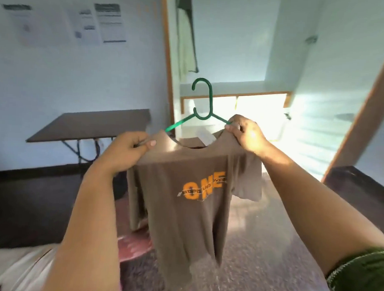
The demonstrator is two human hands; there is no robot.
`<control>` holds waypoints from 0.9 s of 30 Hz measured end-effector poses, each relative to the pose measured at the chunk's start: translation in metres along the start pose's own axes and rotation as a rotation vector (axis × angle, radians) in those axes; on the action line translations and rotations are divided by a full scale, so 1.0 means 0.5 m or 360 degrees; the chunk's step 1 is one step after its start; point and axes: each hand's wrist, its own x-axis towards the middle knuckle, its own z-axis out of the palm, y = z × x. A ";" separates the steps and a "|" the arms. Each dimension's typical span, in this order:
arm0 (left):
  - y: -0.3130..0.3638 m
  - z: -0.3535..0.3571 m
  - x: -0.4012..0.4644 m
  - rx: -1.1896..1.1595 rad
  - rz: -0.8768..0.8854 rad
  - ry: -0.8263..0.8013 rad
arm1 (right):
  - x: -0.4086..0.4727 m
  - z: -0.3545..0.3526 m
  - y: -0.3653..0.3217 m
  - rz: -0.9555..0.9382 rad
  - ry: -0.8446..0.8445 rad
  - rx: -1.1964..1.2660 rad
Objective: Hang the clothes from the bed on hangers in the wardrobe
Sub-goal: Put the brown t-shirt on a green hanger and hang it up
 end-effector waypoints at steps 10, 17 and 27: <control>0.092 0.226 0.455 -0.0080 0.0289 0.0354 | 0.301 -0.094 0.251 0.0162 0.1080 -0.0597; 0.159 0.367 0.772 -0.0138 0.0293 0.0605 | 0.510 -0.045 0.360 0.0339 0.0766 0.0117; 0.256 0.542 1.226 -0.0253 0.0149 0.0777 | 0.873 -0.124 0.509 0.0035 0.0235 0.0354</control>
